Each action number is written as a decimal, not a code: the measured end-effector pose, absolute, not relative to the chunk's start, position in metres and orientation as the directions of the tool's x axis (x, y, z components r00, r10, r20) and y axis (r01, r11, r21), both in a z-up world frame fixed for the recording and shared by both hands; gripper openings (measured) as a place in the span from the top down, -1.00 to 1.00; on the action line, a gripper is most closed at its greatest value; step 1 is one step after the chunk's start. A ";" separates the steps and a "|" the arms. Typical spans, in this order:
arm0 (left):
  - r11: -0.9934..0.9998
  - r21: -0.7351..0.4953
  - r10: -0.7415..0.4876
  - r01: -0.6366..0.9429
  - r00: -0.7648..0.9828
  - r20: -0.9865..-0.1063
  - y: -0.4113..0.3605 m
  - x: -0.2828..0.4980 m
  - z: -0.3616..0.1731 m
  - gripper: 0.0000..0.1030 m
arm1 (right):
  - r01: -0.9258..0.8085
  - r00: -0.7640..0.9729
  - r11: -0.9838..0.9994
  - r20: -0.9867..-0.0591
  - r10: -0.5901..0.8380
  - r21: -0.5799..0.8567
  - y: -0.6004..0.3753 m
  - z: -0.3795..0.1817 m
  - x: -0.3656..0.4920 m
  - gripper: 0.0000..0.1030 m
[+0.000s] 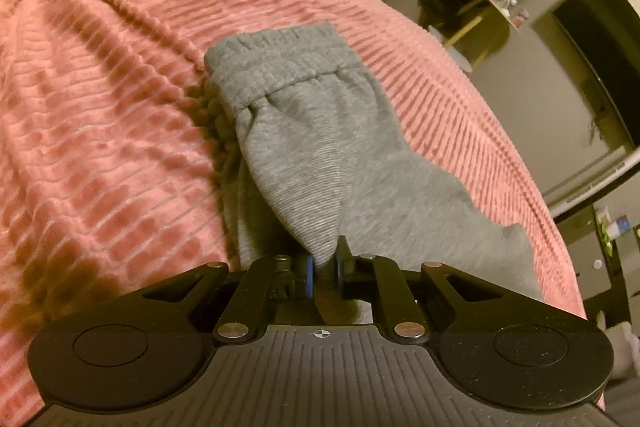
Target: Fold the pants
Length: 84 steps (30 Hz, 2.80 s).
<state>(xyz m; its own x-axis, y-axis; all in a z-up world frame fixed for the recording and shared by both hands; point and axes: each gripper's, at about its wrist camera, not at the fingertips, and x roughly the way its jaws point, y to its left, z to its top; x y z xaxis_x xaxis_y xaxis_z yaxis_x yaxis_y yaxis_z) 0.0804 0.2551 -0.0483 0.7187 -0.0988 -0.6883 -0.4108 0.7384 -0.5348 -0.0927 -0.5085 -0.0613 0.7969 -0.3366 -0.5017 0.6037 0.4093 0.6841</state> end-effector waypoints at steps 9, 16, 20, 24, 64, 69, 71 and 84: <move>0.760 -0.502 -0.073 -0.413 0.714 -0.697 0.257 0.070 -0.045 0.76 | 0.679 0.734 0.534 -0.501 -0.460 0.504 -0.493 -0.055 -0.109 0.91; 0.802 -0.347 0.073 -0.486 0.657 -0.751 0.255 0.066 -0.042 -0.03 | 0.770 0.635 0.471 -0.587 -0.502 0.430 -0.495 -0.057 -0.111 0.60; 0.843 -0.292 0.146 -0.451 0.717 -0.682 0.242 0.055 -0.012 -0.16 | 0.821 0.568 0.486 -0.521 -0.637 0.300 -0.479 -0.025 -0.110 0.48; 0.896 -0.249 0.172 -0.368 0.804 -0.569 0.203 0.060 0.010 -0.74 | 0.698 0.709 0.650 -0.417 -0.568 0.302 -0.430 0.004 -0.078 0.46; 0.995 -0.100 -0.084 0.020 0.714 -0.695 0.149 0.195 -0.069 0.23 | -0.501 0.577 0.834 -0.629 0.522 0.232 -0.125 -0.016 0.276 -0.54; 0.996 -0.078 -0.088 0.047 0.728 -0.680 0.151 0.181 -0.056 0.22 | -0.599 0.435 0.746 -0.663 0.609 0.292 -0.109 -0.029 0.269 0.34; 0.994 -0.097 -0.094 0.040 0.750 -0.655 0.152 0.181 -0.048 0.04 | -0.635 0.403 0.727 -0.690 0.601 0.262 -0.101 -0.035 0.253 0.57; 0.996 -0.071 -0.005 -0.058 0.740 -0.673 0.187 0.165 -0.065 -0.16 | -0.386 0.367 0.690 -0.584 0.724 0.613 -0.109 -0.055 0.286 0.48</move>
